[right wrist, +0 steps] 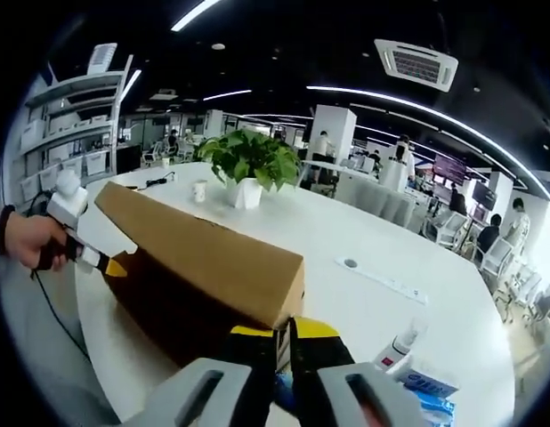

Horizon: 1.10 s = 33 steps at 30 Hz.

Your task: Operate the shoe box by opening the lid, removing the specified soft item, and placing it in the target area until the item is outside and the box remains undamaged.

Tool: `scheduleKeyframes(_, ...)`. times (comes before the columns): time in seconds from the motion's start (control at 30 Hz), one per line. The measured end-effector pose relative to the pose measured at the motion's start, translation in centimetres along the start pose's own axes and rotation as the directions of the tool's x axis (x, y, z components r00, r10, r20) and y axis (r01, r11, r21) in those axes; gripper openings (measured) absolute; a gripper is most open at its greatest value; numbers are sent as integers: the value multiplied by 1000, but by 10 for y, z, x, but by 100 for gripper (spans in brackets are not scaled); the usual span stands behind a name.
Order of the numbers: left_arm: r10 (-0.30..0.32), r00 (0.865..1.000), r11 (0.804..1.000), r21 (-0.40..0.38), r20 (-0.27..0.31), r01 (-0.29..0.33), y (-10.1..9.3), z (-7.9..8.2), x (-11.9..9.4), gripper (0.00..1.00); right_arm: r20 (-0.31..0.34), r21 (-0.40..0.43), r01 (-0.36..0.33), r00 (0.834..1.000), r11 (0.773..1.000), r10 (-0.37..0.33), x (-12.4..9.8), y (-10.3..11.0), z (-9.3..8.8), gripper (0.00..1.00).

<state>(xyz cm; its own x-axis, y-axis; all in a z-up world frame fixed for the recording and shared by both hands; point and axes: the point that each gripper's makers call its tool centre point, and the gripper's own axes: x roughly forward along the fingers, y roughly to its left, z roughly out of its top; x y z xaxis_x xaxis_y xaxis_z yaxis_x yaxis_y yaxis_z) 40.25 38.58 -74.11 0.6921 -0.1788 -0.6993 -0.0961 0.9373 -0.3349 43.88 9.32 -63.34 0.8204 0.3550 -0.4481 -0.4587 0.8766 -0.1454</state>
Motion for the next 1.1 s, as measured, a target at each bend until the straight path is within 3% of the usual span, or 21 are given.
scheduleKeyframes(0.8, -29, 1000, 999, 45, 4, 29, -1, 3, -13, 13, -81, 45, -30, 996, 999, 33, -1, 16, -39, 0)
scheduleKeyframes(1.1, -35, 999, 998, 48, 9, 34, 0, 5, -20, 12, -94, 60, -44, 994, 997, 49, -3, 19, -45, 0)
